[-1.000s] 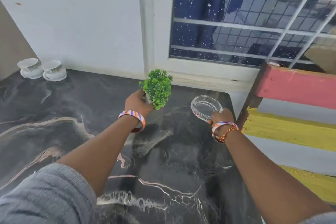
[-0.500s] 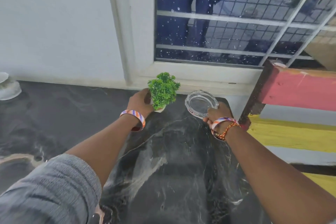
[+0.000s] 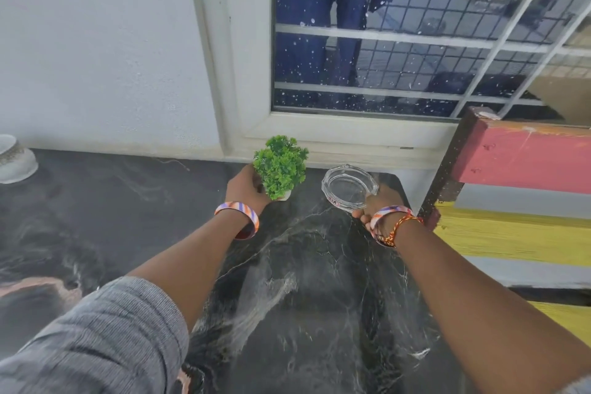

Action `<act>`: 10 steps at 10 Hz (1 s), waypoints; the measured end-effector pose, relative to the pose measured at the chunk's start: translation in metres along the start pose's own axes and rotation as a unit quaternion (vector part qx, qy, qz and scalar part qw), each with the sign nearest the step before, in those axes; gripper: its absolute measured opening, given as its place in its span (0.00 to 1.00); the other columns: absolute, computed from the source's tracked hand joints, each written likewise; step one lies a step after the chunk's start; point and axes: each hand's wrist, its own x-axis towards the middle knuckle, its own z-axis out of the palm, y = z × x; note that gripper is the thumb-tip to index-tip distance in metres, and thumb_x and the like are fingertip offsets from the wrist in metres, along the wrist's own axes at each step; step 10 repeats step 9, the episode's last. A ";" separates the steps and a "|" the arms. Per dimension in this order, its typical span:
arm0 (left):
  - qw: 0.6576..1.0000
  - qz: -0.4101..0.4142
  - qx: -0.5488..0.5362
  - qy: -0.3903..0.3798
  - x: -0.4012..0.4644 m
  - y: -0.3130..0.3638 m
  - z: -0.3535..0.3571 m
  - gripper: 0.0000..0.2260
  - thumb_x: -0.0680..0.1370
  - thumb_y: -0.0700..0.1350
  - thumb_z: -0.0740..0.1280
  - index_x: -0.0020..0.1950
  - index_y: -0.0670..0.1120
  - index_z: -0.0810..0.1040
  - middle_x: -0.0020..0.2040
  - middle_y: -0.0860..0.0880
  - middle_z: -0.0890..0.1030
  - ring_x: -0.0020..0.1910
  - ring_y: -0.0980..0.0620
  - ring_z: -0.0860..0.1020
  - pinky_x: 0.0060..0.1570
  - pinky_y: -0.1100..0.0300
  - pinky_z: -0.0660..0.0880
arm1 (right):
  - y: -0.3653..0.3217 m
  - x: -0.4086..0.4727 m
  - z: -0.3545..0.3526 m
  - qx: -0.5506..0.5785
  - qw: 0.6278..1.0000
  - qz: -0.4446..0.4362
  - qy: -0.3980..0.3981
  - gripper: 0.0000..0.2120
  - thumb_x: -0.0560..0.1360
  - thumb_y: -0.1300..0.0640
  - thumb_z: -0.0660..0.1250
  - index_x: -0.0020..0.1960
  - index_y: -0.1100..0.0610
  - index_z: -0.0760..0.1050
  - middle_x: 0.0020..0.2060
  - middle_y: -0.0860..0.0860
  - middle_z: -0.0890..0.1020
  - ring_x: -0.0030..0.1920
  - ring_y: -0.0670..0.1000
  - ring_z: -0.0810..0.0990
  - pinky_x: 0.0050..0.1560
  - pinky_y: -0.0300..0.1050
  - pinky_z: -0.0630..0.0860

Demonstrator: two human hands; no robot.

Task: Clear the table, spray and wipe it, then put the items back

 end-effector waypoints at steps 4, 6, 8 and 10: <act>0.996 -0.038 0.056 0.058 -0.061 -0.001 -0.023 0.20 0.77 0.40 0.64 0.68 0.42 0.69 0.67 0.43 0.74 0.66 0.43 0.73 0.66 0.54 0.68 | 0.012 -0.070 -0.005 -0.054 0.997 -0.041 0.032 0.17 0.76 0.64 0.59 0.64 0.67 0.67 0.40 0.60 0.80 0.29 0.52 0.73 0.28 0.43 0.72; 0.968 0.092 0.235 -0.002 -0.123 -0.007 -0.038 0.20 0.78 0.42 0.61 0.70 0.45 0.67 0.69 0.44 0.71 0.67 0.43 0.69 0.64 0.51 0.70 | 0.041 -0.150 0.010 -0.288 0.938 -0.186 0.053 0.18 0.78 0.61 0.55 0.65 0.54 0.73 0.64 0.57 0.76 0.62 0.62 0.75 0.62 0.51 0.71; 0.933 0.138 0.332 -0.021 -0.165 -0.032 -0.072 0.20 0.78 0.45 0.60 0.70 0.44 0.65 0.70 0.44 0.69 0.68 0.43 0.67 0.64 0.52 0.68 | 0.075 -0.222 0.037 -0.418 0.859 -0.297 0.007 0.19 0.78 0.63 0.53 0.67 0.56 0.69 0.61 0.58 0.77 0.60 0.61 0.75 0.57 0.51 0.74; 0.931 0.155 0.330 -0.003 -0.179 -0.043 -0.086 0.19 0.78 0.46 0.60 0.67 0.41 0.67 0.69 0.42 0.70 0.68 0.42 0.67 0.65 0.53 0.66 | 0.080 -0.246 0.052 -0.434 0.843 -0.317 0.037 0.20 0.78 0.64 0.53 0.69 0.60 0.64 0.68 0.59 0.70 0.67 0.59 0.69 0.66 0.52 0.66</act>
